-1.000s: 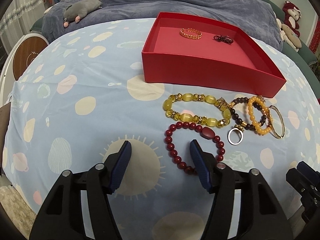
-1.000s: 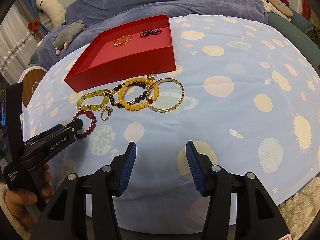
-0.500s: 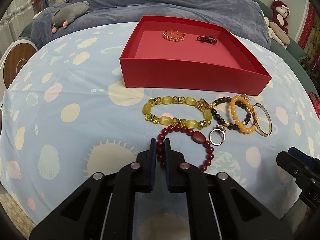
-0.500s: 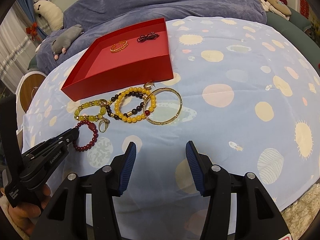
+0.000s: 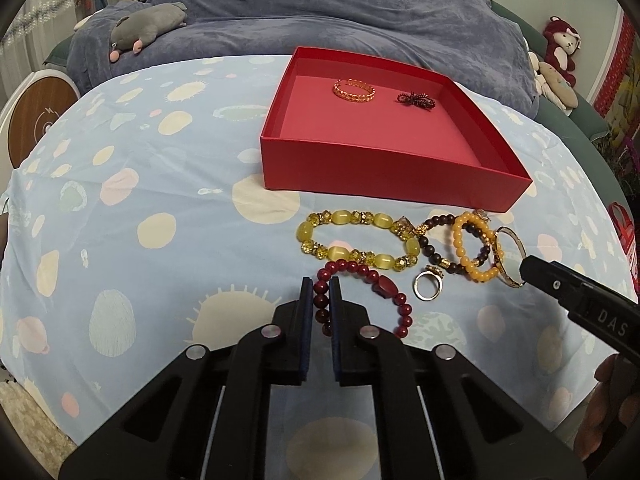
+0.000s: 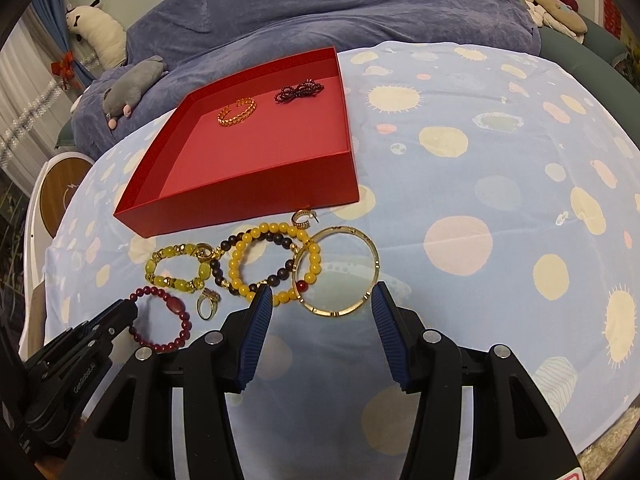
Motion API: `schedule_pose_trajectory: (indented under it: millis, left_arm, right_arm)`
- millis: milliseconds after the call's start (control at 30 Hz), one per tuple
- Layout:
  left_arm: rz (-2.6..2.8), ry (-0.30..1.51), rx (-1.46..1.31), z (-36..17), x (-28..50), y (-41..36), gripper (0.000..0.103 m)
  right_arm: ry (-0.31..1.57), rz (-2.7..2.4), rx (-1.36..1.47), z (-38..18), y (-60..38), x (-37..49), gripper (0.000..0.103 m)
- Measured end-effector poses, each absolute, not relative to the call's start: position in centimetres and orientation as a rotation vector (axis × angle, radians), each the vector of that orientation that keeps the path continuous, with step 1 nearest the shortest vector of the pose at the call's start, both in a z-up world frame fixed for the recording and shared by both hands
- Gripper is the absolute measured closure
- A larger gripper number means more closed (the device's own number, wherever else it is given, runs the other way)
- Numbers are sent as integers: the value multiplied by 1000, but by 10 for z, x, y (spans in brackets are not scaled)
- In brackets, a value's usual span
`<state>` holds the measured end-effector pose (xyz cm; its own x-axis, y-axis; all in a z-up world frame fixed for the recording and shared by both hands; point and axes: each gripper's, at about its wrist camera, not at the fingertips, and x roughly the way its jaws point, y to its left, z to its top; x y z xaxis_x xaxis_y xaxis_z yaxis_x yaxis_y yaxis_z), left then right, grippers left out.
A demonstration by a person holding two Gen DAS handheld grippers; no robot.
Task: Organize jewelry
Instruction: 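Grasp the gold bangle with the right tool while the left tool holds the red bracelet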
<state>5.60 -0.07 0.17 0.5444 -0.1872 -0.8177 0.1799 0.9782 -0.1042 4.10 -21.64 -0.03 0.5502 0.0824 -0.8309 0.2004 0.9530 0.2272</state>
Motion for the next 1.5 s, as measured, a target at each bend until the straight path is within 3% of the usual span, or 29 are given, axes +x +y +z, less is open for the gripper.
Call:
schedule_pose_trajectory:
  millis: [433,600,900,1367,1500]
  left_arm:
    - [-208,1005,-22,-7,57,3,95]
    - [-212,1014,-24,-9,57,3,95]
    - [-218,1020,-22,-12,55,1,95]
    - [-223,1025,-20,-12,54,-1,95]
    - [-225,1030,-20,-14,53,-2,95]
  right_arm:
    - [1027,-81,293,-19,-213,65,52]
    - [1022,-89,266,-22,-212,69,57]
    - [1023,-107,264,-23,-225,65,92]
    - [997,-86,306,-15,-234,47,99]
    - [986,-101,317,-12,-239,44,95]
